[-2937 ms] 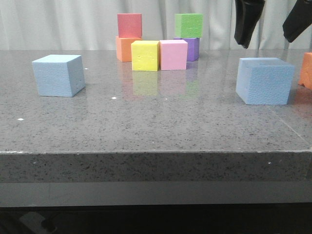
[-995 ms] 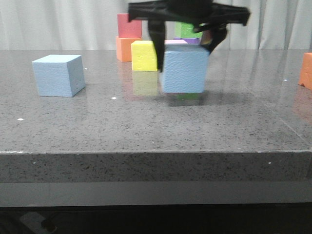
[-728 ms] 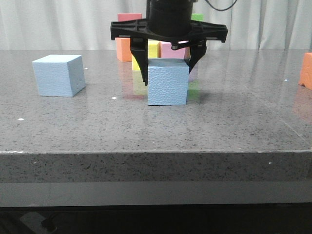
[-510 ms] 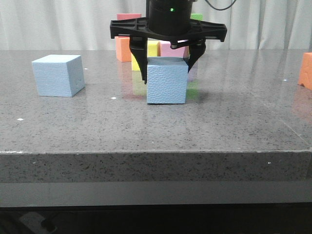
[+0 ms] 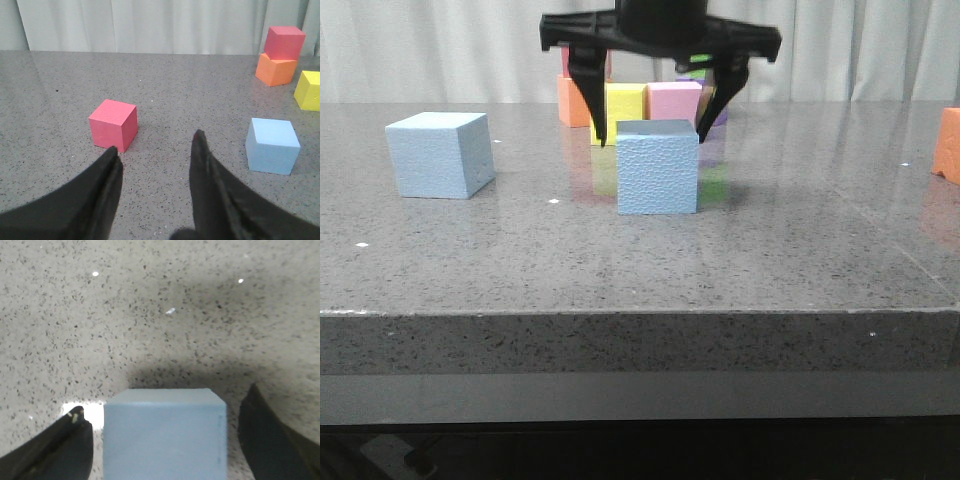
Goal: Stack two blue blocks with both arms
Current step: 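Open the right gripper and lift it away from the cube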
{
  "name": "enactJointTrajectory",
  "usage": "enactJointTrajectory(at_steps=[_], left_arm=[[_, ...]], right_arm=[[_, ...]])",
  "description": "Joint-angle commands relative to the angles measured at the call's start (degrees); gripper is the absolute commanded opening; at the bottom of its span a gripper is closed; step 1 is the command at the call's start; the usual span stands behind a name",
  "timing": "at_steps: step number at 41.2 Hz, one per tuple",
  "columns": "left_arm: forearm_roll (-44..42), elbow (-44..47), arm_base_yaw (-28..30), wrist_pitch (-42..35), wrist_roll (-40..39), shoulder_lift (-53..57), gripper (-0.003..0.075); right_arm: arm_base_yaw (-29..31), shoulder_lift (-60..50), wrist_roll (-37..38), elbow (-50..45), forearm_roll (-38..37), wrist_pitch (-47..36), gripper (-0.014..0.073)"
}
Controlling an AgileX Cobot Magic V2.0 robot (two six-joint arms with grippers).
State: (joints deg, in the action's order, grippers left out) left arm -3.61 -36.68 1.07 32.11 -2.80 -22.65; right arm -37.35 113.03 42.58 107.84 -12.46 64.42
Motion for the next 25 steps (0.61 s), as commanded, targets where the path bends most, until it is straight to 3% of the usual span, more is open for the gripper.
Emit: enactJointTrajectory(at_steps=[1,10,18,25], left_arm=[[-0.1,-1.5,-0.1,-4.4,-0.4,-0.9,0.0311],[-0.1,-1.5,-0.1,-4.4,-0.4,-0.9,0.0311],[-0.1,-1.5,-0.1,-4.4,-0.4,-0.9,0.0311],[-0.1,-1.5,-0.1,-4.4,-0.4,-0.9,0.0311]], right_arm=[[0.1,-5.2,-6.3,4.4,-1.6,3.4,0.0602],[0.5,-11.0,-25.6,5.3,1.1,6.7,0.0602],[4.5,-17.0,-39.6,0.7,12.8,5.8,0.0602],[9.0,-23.1,-46.4,-8.2,20.3,2.1,0.0602]])
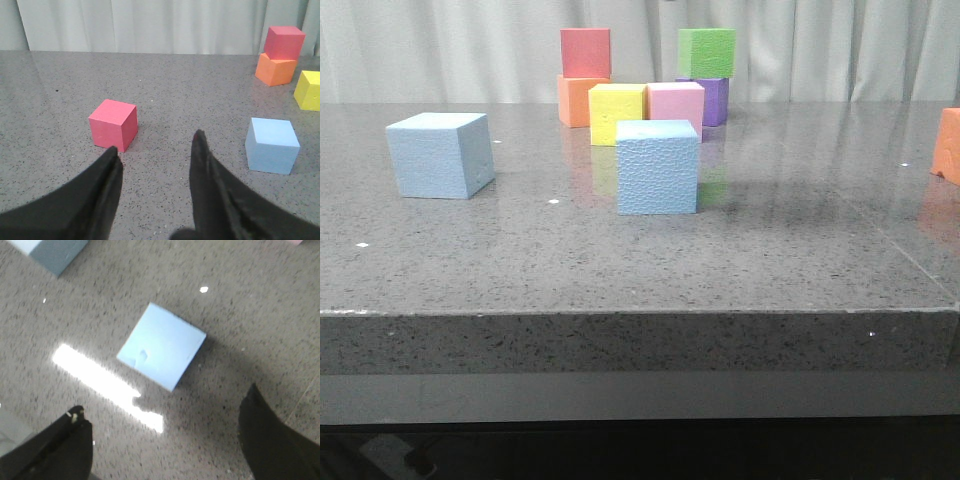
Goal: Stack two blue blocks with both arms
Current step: 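Open the right gripper and lift it away from the cube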
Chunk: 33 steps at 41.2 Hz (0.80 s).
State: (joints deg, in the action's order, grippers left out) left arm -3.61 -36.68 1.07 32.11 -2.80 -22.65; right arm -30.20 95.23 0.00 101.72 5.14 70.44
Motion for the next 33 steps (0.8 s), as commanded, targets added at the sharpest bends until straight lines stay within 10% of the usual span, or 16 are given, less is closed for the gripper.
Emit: enactJointTrajectory(at_steps=[1,33], left_arm=[[-0.1,-1.5,-0.1,-4.4,-0.4,-0.9,0.0311],[-0.1,-1.5,-0.1,-4.4,-0.4,-0.9,0.0311]], right_arm=[[2.0,-5.9,-4.2,-3.3,2.7,-4.5,0.0602],[2.5,-46.4,-5.5,-46.4,0.3,-29.8,0.0602]])
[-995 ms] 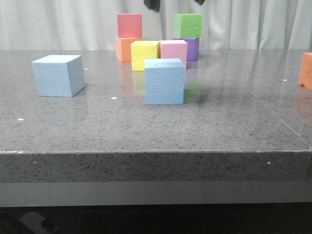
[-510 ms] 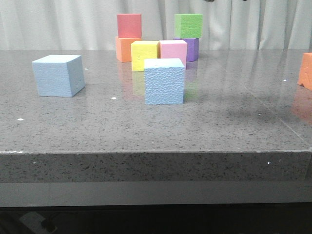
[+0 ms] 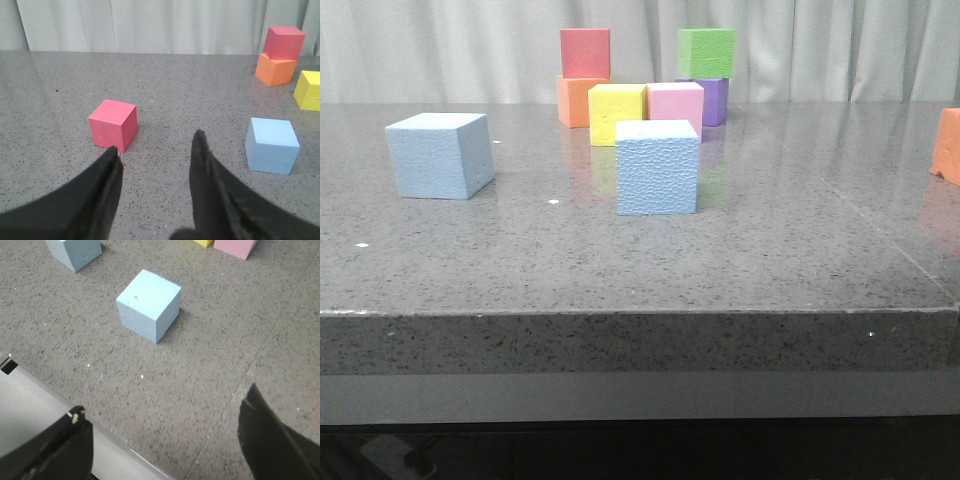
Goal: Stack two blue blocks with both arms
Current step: 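Open the right gripper and lift it away from the cube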
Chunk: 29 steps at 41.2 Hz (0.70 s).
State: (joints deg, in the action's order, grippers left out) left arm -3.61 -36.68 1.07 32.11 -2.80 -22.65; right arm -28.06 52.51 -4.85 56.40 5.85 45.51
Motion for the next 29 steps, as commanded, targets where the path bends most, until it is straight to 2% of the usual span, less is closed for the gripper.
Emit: enactJointTrajectory(at_steps=[1,10,23,26,29], left_arm=[[-0.1,-1.5,-0.1,-4.4,-0.4,-0.9,0.0311],[-0.1,-1.5,-0.1,-4.4,-0.4,-0.9,0.0311],[0.3,-1.5,-0.2,-4.7,-0.4,-0.9,0.0314],[0.3,-1.5,-1.5,-4.3,-0.4,-0.9,0.0342],[0.3,-1.5,-3.8,-4.3,-0.4,-0.9,0.0414]], right_arm=[[0.3,-4.6,-0.7,-2.0,-0.4,-5.1,0.0602],[0.3,-9.8,-0.7,-5.5,-0.4,-5.3,0.0602],[0.3,-10.3,-0.7,-5.7,-0.4,-4.7,0.0602],[0.3,-10.3,-0.7,-5.7,-0.4,-4.7,0.0602],[0.3,-10.3,-0.7,-5.7,-0.4,-4.7,0.0602]])
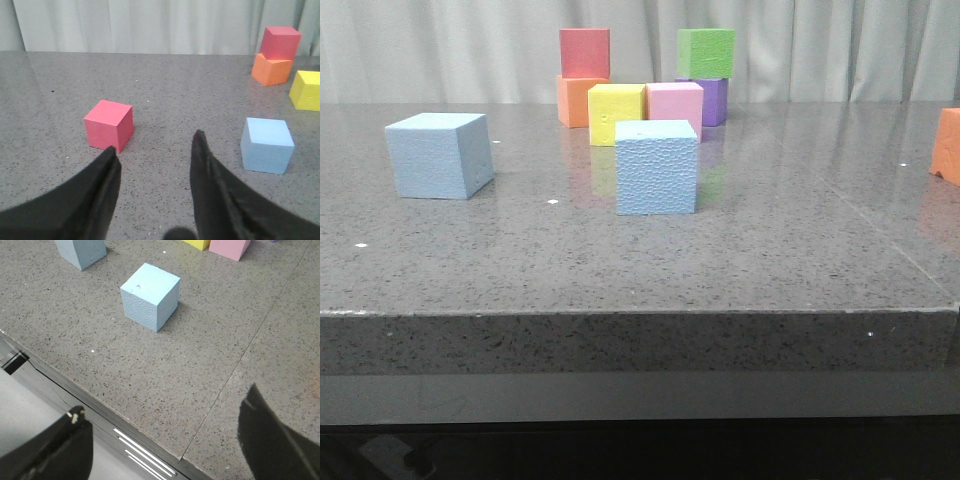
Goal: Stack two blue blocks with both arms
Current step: 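Open the right gripper and lift it away from the cube, then lower the left gripper onto the other light-blue cube and grasp it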
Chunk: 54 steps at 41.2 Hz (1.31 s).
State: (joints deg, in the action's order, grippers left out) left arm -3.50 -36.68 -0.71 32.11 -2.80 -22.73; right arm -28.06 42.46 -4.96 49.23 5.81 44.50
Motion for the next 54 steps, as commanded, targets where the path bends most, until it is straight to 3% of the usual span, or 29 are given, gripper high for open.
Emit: enactJointTrajectory(at_steps=[1,5,7,23,29,35,45,54], left_arm=[[0.1,-1.5,-3.2,-4.3,-0.4,-0.8,0.0453],[-0.8,-2.0,-7.2,-3.0,-0.4,-1.6,0.0561],[-1.2,-2.4,-8.8,-2.2,-0.4,-2.3,0.0578],[-2.4,-11.1,-23.8,-0.5,5.9,-20.2,0.0546],[-3.6,-16.8,-24.6,0.4,5.2,-30.7,0.0535],[-4.0,-25.0,-24.6,2.4,-0.5,-41.8,0.0535],[-6.7,-41.1,-24.6,14.2,-11.0,-59.5,0.0535],[-6.6,-50.8,-24.6,17.7,-13.9,-70.7,0.0535]], right_arm=[[0.3,-0.3,-0.6,1.5,-0.4,-3.7,0.0602],[0.3,-0.3,-0.6,1.5,-0.4,-3.7,0.0602],[0.3,-0.3,-0.6,1.5,-0.4,-3.7,0.0602],[0.3,-0.3,-0.6,1.5,-0.4,-3.7,0.0602],[0.3,-0.3,-0.6,1.5,-0.4,-3.7,0.0602],[0.3,-0.3,-0.6,1.5,-0.4,-3.7,0.0602],[0.3,-0.3,-0.6,1.5,-0.4,-3.7,0.0602],[0.3,-0.3,-0.6,1.5,-0.4,-3.7,0.0602]])
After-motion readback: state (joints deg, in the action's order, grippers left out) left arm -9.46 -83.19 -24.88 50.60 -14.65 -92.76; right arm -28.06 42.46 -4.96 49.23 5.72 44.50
